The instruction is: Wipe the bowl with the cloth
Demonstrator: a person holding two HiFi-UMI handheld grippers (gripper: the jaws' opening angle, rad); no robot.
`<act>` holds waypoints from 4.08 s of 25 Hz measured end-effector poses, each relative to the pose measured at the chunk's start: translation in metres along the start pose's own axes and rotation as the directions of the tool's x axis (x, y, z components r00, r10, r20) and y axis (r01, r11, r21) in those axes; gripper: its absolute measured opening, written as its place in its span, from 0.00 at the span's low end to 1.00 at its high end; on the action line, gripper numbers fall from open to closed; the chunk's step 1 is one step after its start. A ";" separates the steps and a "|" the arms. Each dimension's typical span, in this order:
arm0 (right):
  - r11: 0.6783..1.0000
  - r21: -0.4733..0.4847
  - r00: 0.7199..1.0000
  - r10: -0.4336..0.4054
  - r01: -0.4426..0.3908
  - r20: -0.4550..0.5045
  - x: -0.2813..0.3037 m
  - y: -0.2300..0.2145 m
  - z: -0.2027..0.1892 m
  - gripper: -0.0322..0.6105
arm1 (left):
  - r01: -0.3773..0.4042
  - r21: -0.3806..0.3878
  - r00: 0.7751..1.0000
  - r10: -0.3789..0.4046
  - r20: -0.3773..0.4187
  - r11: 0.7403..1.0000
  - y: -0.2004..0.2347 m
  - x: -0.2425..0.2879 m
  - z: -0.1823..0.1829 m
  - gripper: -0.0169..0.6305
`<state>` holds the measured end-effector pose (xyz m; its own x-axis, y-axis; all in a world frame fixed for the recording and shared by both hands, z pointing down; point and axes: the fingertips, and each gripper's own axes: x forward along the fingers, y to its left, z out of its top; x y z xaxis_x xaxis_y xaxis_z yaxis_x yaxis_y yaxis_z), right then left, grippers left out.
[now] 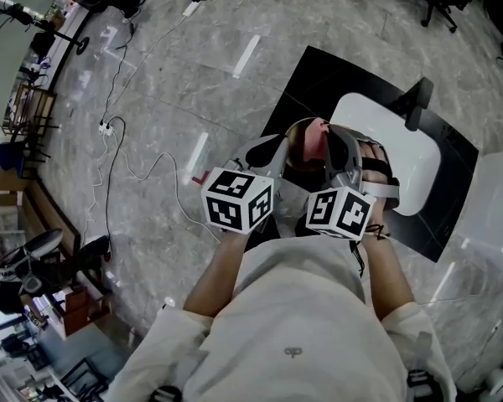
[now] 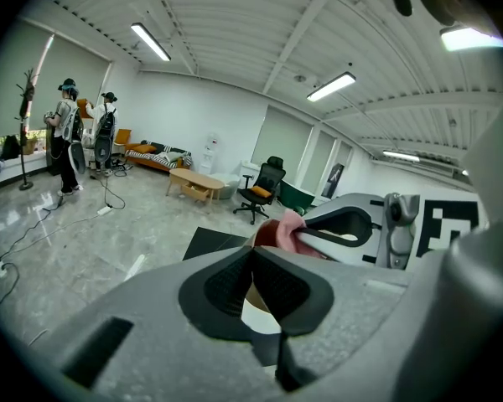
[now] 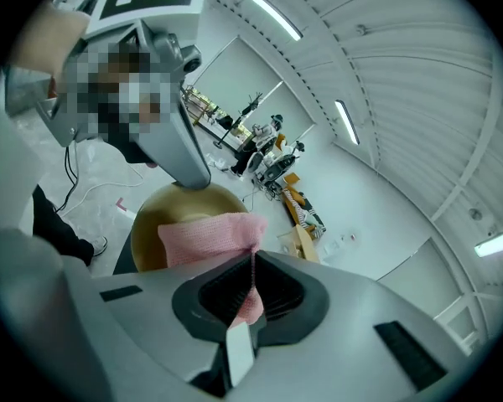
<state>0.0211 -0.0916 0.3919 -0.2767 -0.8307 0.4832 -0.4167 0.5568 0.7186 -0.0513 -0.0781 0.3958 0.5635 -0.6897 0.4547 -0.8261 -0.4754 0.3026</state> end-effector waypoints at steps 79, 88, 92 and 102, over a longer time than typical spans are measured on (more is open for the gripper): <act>0.922 0.192 0.941 0.320 -0.336 0.107 -0.008 0.077 0.018 0.07 | 0.079 0.009 0.997 -0.079 0.008 0.997 -0.027 0.001 -0.004 0.05; 0.923 0.208 0.946 0.319 -0.325 0.062 -0.011 0.075 -0.006 0.07 | 0.053 -0.008 0.998 -0.054 -0.023 0.999 -0.010 0.005 -0.015 0.05; 0.934 0.242 0.964 0.265 -0.261 0.018 -0.011 0.065 -0.018 0.07 | 0.060 -0.018 0.996 -0.061 -0.059 0.998 0.003 0.010 -0.027 0.05; 0.889 0.455 0.994 0.001 0.048 -0.108 -0.010 0.001 -0.030 0.07 | 0.138 -0.034 0.983 -0.141 -0.116 0.990 0.051 0.031 -0.026 0.05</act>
<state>0.0491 -0.0825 0.4024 -0.1824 -0.8249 0.5350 -0.7779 0.4539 0.4346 -0.0763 -0.1092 0.4470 0.6694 -0.5483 0.5013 -0.7405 -0.5469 0.3906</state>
